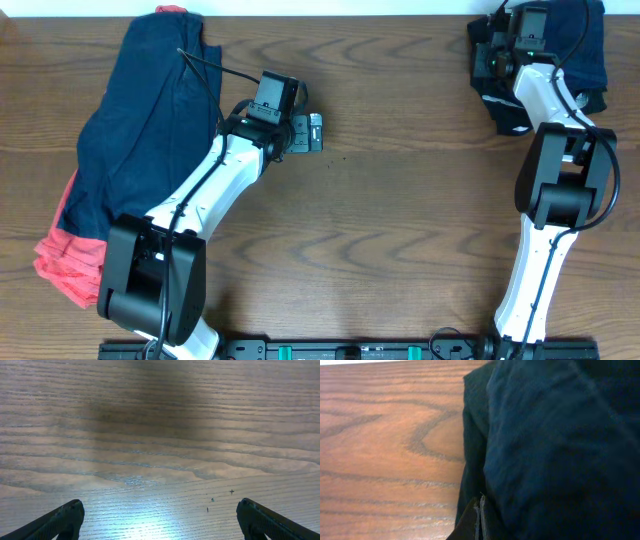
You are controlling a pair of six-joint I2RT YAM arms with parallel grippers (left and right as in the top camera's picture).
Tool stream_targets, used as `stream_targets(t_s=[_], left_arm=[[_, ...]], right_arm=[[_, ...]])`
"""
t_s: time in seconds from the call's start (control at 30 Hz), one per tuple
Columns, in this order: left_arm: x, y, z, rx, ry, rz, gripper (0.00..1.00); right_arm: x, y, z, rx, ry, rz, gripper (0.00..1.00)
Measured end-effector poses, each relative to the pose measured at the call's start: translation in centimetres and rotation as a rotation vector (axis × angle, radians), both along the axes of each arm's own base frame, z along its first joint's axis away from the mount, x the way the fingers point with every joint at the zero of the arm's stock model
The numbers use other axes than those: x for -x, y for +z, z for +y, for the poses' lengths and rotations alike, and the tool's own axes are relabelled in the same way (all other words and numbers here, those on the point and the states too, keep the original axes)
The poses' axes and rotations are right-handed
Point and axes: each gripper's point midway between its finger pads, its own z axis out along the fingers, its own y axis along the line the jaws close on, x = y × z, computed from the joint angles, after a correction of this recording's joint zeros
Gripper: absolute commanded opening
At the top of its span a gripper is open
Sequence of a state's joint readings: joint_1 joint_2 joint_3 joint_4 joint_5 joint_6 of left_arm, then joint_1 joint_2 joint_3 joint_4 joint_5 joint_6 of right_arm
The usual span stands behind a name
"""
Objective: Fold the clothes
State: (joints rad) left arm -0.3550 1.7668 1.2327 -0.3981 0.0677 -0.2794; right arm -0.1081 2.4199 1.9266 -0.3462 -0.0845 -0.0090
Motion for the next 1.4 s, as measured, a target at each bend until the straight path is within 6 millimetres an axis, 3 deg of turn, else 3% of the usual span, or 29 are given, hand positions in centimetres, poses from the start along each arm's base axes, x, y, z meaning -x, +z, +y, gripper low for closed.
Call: stream_targets(t_s=[0.83,1.07,1.13,1.17,1.23,1.27,1.33,1.4], left_arm=[[0.0,0.0,0.0,0.0,0.0,0.0,0.99],[0.0,0.0,0.0,0.0,0.0,0.0,0.98],[0.0,0.0,0.0,-0.001,0.0,0.0,0.98],[0.0,0.0,0.0,-0.002,0.001,0.0,0.98],[0.0,0.0,0.1,-0.006,0.003,-0.002,0.98],[0.0,0.0,0.1,-0.007,0.005,-0.002,0.98],[-0.1,0.0,0.2,-0.01,0.006,-0.003,0.98],[-0.1,0.0,0.3,-0.012,0.008,-0.004,0.98]], right_arm=[[-1.2,0.9,-2.8,0.089,-0.089,-0.066,0.01],[-1.2,1.2,-3.2,0.081,-0.089,-0.076,0.09],[-1.1,1.6,-2.9,0.07,-0.078,-0.073,0.17],[-0.9,2.1,-2.7,0.064,-0.07,-0.074,0.34],[-0.5,4.3,-2.1,0.042,-0.047,-0.088,0.79],[-0.2,5.6,-1.7,0.031,-0.035,-0.096,0.89],[0.5,9.4,-0.8,0.002,-0.001,-0.13,0.99],[1.8,14.5,0.4,-0.028,0.043,-0.18,0.99]])
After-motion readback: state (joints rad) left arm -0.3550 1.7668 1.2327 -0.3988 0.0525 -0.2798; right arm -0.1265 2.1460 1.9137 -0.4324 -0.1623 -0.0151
